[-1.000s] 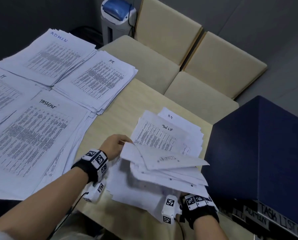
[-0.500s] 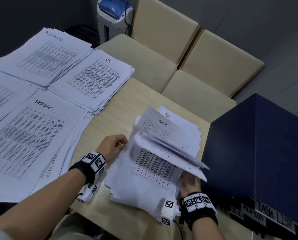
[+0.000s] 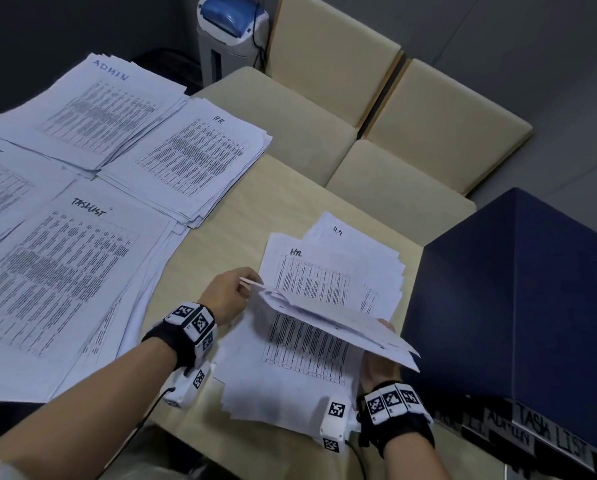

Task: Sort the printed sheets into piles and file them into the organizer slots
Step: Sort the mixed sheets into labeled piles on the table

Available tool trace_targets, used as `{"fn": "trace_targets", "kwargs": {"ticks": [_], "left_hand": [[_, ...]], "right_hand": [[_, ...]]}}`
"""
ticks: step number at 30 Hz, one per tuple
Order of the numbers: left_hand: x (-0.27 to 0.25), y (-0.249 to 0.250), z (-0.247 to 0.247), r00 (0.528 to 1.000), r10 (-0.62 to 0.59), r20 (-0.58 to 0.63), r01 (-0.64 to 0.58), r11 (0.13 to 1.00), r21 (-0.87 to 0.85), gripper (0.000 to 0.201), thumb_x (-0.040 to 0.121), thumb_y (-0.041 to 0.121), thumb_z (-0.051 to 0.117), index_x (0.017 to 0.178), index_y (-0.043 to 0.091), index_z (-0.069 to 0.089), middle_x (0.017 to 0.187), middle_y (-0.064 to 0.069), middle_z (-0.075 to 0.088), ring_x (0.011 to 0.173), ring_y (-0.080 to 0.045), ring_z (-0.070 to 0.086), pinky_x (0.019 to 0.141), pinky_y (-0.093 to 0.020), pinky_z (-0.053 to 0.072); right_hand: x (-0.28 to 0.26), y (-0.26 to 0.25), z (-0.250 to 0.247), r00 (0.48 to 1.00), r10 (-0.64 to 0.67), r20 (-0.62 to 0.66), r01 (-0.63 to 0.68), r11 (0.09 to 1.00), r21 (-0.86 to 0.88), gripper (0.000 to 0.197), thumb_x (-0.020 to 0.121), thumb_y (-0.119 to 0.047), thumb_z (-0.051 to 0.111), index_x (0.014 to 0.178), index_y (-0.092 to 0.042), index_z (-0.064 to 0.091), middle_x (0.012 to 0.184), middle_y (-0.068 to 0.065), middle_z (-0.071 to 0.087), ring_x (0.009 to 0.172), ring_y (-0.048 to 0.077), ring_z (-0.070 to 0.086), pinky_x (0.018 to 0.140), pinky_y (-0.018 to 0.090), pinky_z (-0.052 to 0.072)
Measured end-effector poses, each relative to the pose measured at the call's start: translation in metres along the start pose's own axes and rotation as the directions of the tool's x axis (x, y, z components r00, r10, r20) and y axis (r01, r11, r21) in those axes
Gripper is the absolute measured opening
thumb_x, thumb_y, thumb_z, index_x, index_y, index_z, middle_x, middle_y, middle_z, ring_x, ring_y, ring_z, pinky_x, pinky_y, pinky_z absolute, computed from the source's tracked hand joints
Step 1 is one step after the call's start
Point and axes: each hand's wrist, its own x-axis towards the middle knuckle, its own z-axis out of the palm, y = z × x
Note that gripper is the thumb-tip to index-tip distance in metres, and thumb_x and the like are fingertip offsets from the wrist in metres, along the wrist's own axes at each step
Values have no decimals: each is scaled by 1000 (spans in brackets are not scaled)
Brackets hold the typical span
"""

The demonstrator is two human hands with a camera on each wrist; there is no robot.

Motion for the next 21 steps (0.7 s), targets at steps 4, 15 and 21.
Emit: {"fn": "trace_targets", "kwargs": {"ticks": [4,15,21], "left_hand": [[-8,15,2,990,120,73,-115,991,-67,19,74,14,59,92,16,63,88,-5,70,84,-26,64,75,-41,54],[0,141,-35,907,157,-390,-350,796,-494,23,88,33,67,104,16,64,90,5,69,79,-7,67,67,-24,57],[8,88,-13,981,27,-190,-98,921,-378,37,92,31,63,120,13,48,113,-3,63,102,-22,66,85,-44,58]], "right_hand": [[-3,-16,0,987,109,119,-105,994,-41,4,98,-13,54,96,-13,58,90,6,63,83,19,61,71,32,53],[-2,-105,51,902,-431,32,432,901,-43,15,101,-21,54,113,-24,62,100,-14,70,94,-3,65,83,17,51],[4,-48,51,950,-296,97,310,930,-196,35,99,-26,57,129,-9,51,115,0,66,110,14,62,100,34,46]]}}
